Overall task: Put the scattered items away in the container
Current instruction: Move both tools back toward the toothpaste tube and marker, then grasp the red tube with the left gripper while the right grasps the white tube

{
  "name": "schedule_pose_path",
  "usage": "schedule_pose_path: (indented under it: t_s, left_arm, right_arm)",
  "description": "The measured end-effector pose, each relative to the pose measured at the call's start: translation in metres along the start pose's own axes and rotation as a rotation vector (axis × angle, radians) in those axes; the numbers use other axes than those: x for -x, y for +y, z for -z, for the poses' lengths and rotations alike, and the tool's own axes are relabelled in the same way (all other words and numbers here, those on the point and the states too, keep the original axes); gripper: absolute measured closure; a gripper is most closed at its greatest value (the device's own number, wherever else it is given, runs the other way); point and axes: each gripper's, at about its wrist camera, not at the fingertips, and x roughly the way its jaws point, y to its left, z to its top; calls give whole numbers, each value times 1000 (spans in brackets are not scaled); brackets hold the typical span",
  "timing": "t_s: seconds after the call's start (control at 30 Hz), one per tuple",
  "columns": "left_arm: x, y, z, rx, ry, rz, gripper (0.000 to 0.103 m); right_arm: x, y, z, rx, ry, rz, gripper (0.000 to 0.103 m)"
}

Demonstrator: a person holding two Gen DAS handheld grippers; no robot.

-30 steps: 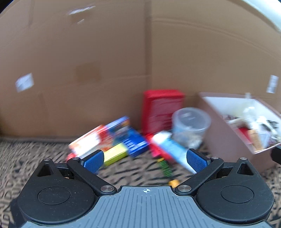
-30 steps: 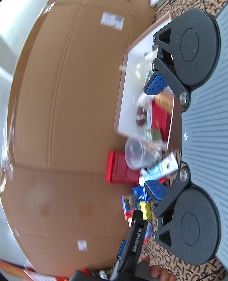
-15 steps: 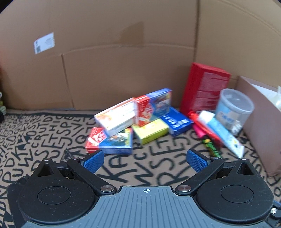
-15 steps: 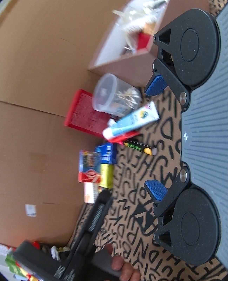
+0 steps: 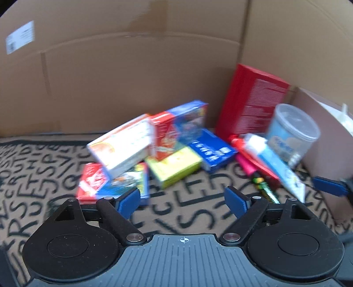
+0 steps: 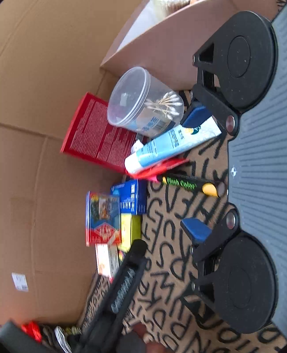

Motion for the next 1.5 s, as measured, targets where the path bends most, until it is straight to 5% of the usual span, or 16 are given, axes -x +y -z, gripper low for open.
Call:
schedule_pose_path:
  t_s: [0.17, 0.43, 0.53, 0.6, 0.67, 1.0, 1.33, 1.5]
  left_arm:
    - [-16, -7, -7, 3, 24, 10, 13]
    - [-37, -3, 2, 23, 75, 16, 13]
    - [-39, -4, 4, 16, 92, 54, 17]
    - [-37, -5, 5, 17, 90, 72, 17]
    - [-33, -5, 6, 28, 84, 92, 17]
    - [-3, -22, 18, 16, 60, 176, 17]
    - [1, -40, 7, -3, 49, 197, 25]
    - [-19, -51, -4, -24, 86, 182, 53]
  right_arm:
    - [-19, -16, -5, -101, 28, 0, 22]
    - [-59, -26, -10, -105, 59, -4, 14]
    - [-56, -29, -9, -126, 65, -72, 33]
    - [-48, -24, -5, -104, 58, -120, 57]
    - [-37, -18, 0, -78, 55, -159, 67]
    - [23, 2, 25, 9, 69, -319, 58]
    - [47, -32, 30, -143, 38, -209, 58]
    - [36, -36, 31, -167, 63, -189, 59]
